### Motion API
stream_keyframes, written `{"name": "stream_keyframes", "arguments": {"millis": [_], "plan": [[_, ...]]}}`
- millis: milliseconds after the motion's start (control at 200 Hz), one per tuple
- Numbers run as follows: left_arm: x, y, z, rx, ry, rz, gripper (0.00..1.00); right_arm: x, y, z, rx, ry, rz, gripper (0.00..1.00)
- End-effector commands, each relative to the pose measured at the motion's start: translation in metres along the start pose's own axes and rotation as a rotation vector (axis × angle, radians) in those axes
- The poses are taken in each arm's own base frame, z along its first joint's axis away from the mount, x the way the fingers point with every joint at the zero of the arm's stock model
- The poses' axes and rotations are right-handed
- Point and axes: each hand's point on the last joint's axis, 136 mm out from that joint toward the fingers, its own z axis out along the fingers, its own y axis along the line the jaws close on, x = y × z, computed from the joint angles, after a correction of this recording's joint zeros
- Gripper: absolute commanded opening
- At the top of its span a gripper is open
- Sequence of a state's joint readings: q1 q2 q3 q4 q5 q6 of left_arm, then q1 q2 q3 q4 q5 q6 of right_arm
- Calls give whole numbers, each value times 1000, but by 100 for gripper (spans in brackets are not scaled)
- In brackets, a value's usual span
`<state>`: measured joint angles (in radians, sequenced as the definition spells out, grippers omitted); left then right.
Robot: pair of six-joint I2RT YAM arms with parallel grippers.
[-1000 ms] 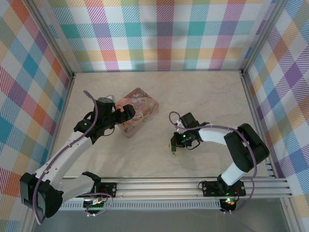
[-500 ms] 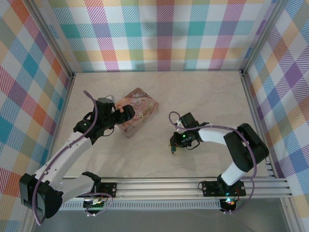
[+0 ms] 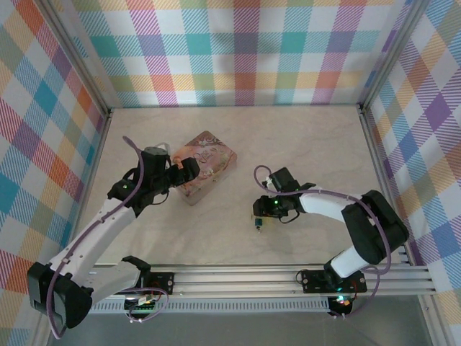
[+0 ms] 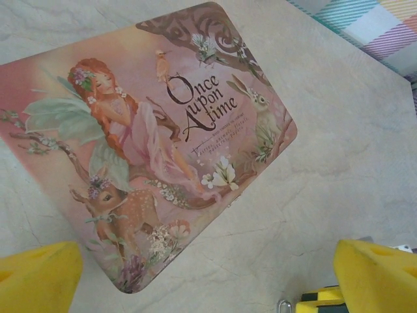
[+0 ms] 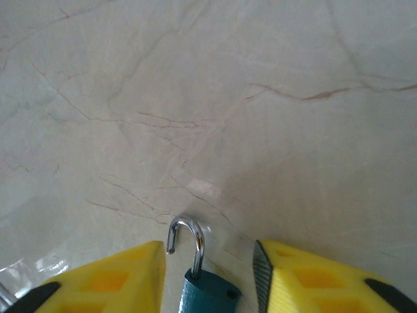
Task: Unlock the padlock with the key
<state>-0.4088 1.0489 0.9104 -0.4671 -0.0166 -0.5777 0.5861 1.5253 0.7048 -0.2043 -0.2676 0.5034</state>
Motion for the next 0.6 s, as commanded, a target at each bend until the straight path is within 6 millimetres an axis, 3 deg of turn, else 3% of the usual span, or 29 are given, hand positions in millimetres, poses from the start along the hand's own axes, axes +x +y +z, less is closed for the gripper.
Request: {"name": "stream_keyframes", "arguments": {"millis": [0, 185, 370, 595], "plan": [[-12, 4, -15, -21, -52, 18, 99, -5, -6, -14, 51, -48, -29, 47], [-17, 11, -25, -47, -101, 15, 98, -20, 0, -40, 71, -136, -60, 53], [-21, 23, -34, -93, -153, 5, 100, -46, 3, -82, 92, -291, -95, 62], [-26, 34, -45, -121, -215, -20, 100, -73, -18, -134, 210, -492, -162, 71]]}}
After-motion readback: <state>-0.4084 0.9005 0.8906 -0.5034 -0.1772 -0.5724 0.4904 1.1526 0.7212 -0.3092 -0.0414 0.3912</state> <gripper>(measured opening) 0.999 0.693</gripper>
